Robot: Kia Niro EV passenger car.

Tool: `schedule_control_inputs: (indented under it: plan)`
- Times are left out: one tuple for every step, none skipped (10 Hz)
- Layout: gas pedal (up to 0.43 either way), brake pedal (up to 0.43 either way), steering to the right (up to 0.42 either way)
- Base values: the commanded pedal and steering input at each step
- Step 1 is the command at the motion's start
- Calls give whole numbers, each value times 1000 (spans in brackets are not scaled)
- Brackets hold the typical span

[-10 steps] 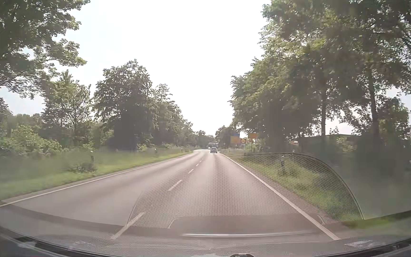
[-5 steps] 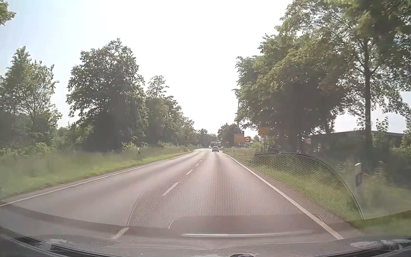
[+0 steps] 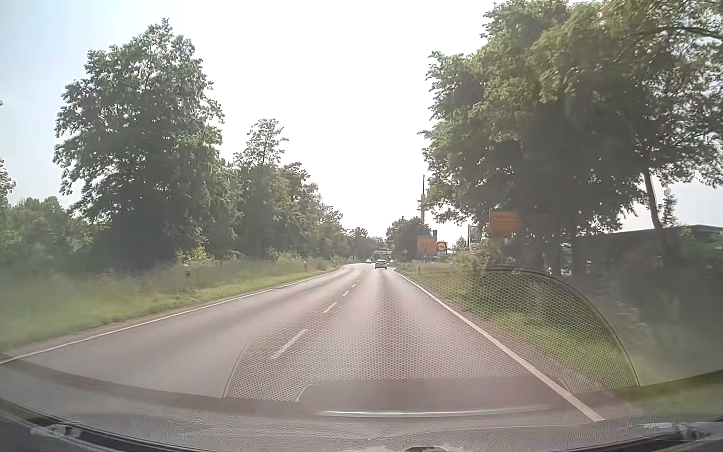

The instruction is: Follow the waypoints while adhering to traffic rules and regulations

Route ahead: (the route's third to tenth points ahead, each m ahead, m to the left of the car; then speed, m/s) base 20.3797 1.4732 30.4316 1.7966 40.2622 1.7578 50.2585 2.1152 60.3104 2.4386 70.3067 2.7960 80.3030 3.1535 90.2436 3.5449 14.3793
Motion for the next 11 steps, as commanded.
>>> schedule_control_inputs:
  plan:
    - [98,0,-1]
    - [98,0,-1]
    - [98,0,-1]
    - [98,0,0]
    - [98,0,0]
    - [98,0,0]
    - [98,0,0]
    - [98,0,0]
    - [98,0,0]
    - [98,0,0]
    - [98,0,0]
